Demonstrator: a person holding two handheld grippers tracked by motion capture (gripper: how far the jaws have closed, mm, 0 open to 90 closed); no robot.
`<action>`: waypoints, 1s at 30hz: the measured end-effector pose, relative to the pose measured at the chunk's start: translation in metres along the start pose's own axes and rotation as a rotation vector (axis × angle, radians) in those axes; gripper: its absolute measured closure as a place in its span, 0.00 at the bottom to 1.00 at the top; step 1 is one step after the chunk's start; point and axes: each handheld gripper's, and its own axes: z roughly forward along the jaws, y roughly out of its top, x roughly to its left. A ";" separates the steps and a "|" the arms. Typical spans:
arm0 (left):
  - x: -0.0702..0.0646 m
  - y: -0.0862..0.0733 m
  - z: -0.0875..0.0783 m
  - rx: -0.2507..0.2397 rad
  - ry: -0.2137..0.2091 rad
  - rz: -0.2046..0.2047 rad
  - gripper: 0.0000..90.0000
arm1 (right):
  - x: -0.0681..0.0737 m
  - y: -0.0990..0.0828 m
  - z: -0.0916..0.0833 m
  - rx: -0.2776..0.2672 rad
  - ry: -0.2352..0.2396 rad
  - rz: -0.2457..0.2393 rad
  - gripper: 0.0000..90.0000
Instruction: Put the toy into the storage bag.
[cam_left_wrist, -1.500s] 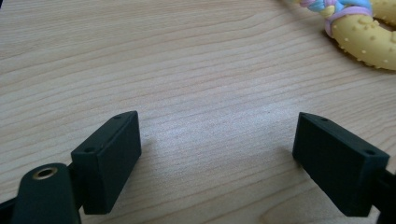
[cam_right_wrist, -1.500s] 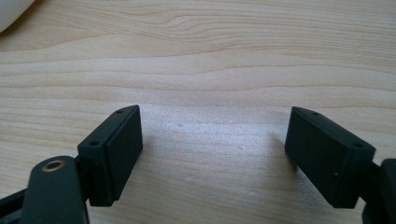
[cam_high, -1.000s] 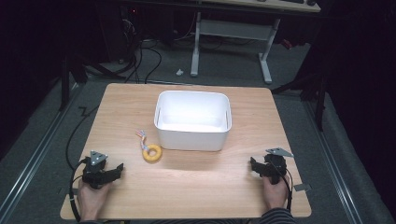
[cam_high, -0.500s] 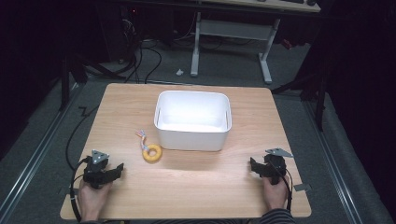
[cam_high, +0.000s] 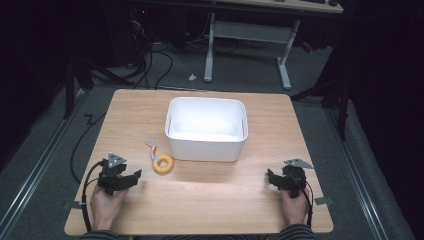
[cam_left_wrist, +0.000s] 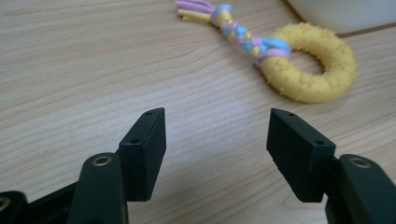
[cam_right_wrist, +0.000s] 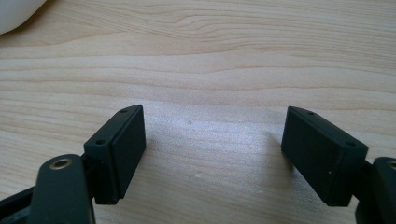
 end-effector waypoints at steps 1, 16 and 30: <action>0.000 0.000 0.000 0.000 0.000 0.000 0.42 | 0.000 0.000 0.000 0.000 0.000 0.000 0.24; -0.019 0.036 0.018 0.036 -0.060 0.027 0.41 | 0.000 0.000 0.000 -0.001 0.003 -0.004 0.25; -0.024 0.052 0.041 0.090 -0.071 0.004 0.41 | 0.000 0.000 0.000 -0.004 0.007 -0.006 0.25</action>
